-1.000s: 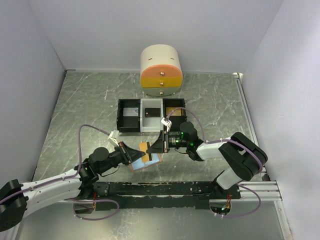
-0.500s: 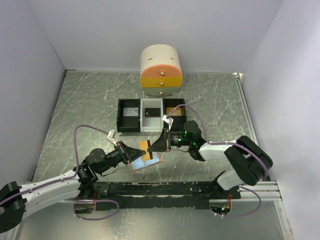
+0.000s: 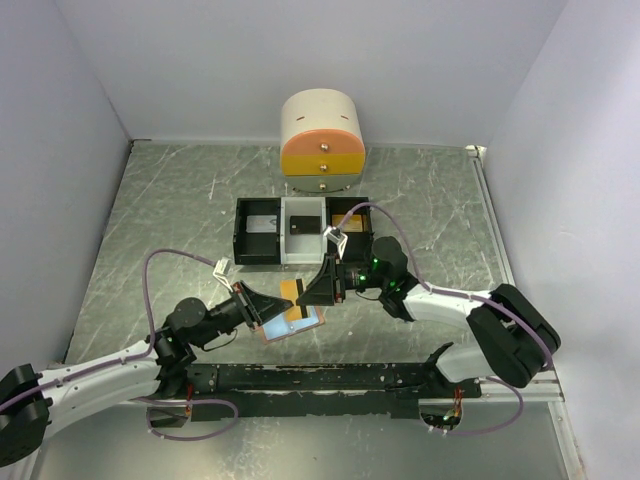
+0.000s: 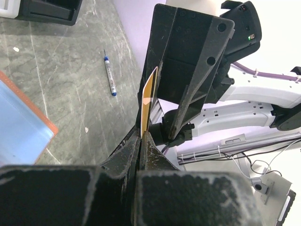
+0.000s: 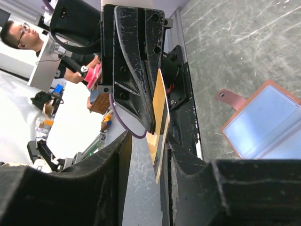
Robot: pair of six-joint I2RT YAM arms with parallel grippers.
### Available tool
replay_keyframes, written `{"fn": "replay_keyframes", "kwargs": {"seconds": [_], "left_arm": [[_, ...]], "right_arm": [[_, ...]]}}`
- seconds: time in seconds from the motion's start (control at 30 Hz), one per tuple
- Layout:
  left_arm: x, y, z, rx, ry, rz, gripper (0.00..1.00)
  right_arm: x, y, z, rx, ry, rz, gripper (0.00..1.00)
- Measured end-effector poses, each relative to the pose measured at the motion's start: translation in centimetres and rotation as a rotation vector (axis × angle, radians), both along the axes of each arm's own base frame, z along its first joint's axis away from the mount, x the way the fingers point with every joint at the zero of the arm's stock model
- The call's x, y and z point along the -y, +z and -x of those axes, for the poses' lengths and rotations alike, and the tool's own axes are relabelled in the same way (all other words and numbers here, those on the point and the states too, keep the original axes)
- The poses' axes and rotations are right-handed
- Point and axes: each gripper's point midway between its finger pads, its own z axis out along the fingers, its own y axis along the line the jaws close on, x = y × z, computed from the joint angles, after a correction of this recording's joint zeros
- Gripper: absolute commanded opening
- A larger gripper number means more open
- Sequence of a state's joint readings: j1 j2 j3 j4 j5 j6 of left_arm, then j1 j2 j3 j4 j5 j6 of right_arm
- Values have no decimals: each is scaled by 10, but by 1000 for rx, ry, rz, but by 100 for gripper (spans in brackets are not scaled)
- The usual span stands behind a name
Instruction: Take the credit cards out of the card holder
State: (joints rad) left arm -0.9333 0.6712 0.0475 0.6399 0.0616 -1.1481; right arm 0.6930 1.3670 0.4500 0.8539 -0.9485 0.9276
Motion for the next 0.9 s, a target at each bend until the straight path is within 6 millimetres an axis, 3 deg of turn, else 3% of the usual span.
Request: {"fn": "replay_keyframes", "kwargs": {"seconds": [0.33, 0.6, 0.9], "left_arm": [[1, 8, 2, 23, -14, 22, 7], [3, 10, 4, 44, -29, 22, 7], [7, 17, 11, 98, -79, 11, 7]], "right_arm": [[1, 6, 3, -3, 17, -10, 19], [1, 13, 7, -9, 47, -26, 51], [2, 29, 0, 76, 0, -19, 65]]}}
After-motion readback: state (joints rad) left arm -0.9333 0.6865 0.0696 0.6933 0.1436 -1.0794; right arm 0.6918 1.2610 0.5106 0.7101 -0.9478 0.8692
